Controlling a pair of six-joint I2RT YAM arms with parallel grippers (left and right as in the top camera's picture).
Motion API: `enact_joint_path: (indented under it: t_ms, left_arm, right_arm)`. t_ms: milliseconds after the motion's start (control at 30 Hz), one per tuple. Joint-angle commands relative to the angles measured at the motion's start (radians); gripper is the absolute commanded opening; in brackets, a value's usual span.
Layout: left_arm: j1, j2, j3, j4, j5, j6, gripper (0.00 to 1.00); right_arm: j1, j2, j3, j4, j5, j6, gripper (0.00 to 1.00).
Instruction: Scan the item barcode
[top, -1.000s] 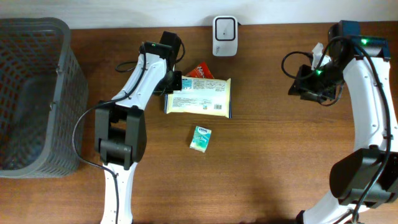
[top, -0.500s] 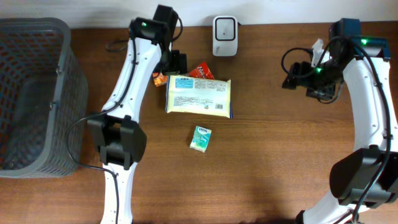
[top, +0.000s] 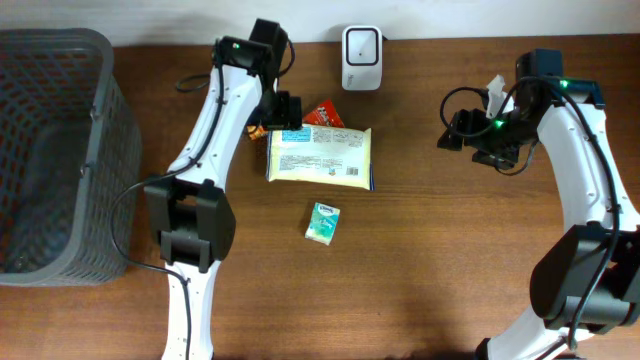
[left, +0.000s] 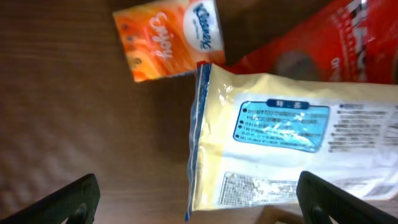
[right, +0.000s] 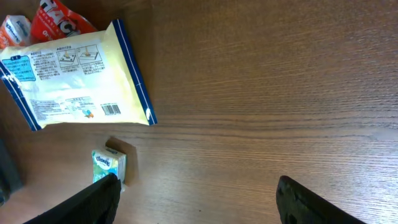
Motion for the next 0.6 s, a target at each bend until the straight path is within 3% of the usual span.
enact_joint_path:
  t_ms: [0, 100, 167, 200, 300, 367, 500, 567]
  left_arm:
    - [0.032, 0.013, -0.101, 0.07, 0.187, 0.116, 0.99]
    - [0.042, 0.013, -0.185, 0.126, 0.296, 0.154, 0.98]
    - [0.042, 0.013, -0.224, 0.158, 0.381, 0.214, 0.88]
    - [0.042, 0.013, -0.231, 0.164, 0.409, 0.234, 0.78]
    - [0.041, 0.013, -0.232, 0.178, 0.415, 0.235, 0.7]
    - [0.041, 0.013, -0.232, 0.177, 0.414, 0.235, 0.54]
    - [0.042, 0.012, -0.224, 0.175, 0.414, 0.235, 0.05]
    - [0.045, 0.011, -0.209, 0.17, 0.414, 0.235, 0.0]
  right_arm:
    - [0.006, 0.003, -0.004, -0.002, -0.018, -0.001, 0.81]
    - [0.006, 0.003, -0.004, -0.002, -0.018, 0.0, 0.81]
    - [0.006, 0.003, -0.004, -0.002, -0.018, -0.001, 0.81]
    - [0.006, 0.003, -0.004, -0.002, -0.018, -0.001, 0.81]
    - [0.006, 0.003, -0.004, -0.003, -0.018, 0.0, 0.81]
    - [0.006, 0.003, -0.004, -0.006, -0.018, 0.0, 0.81]
    - [0.006, 0.003, -0.004, -0.014, -0.018, -0.001, 0.8]
    - [0.006, 0.003, -0.004, -0.018, -0.017, -0.001, 0.8]
